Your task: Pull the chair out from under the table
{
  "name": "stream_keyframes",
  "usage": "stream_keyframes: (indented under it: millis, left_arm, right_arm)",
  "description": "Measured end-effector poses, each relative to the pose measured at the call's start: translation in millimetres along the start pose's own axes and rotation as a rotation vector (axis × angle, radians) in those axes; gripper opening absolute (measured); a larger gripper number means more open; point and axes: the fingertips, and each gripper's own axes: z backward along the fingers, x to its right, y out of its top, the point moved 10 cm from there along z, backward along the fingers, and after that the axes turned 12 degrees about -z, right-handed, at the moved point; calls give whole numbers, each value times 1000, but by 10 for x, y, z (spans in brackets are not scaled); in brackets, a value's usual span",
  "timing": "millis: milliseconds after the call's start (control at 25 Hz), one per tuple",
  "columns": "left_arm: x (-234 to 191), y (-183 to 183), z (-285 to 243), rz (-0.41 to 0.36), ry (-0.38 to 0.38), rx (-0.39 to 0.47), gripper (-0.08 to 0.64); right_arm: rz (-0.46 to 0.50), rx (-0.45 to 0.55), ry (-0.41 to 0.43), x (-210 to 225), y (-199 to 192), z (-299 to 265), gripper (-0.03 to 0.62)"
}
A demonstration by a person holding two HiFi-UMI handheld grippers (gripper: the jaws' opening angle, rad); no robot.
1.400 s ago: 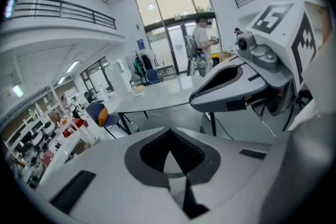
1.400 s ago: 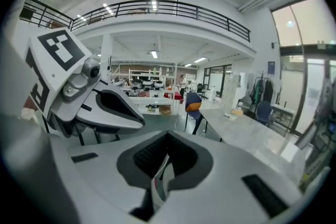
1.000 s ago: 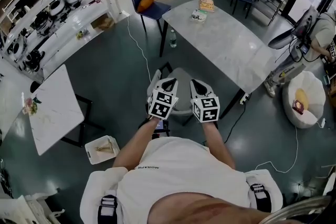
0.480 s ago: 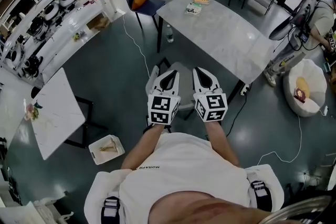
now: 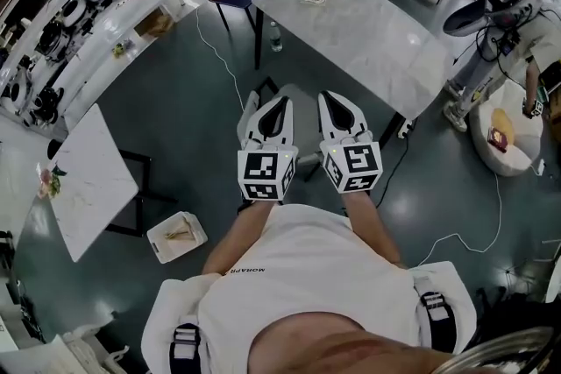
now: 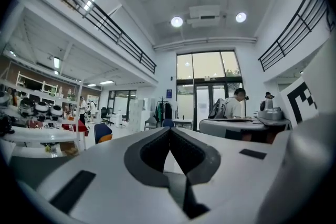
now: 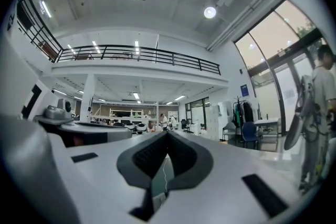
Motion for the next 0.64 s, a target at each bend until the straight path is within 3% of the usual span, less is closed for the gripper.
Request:
stream_keyframes:
  millis: [640]
  left_arm:
    - [-44,-40,67,-5,51,29,3]
  right_arm:
    - [-21,18,20,-66,-43,1,12]
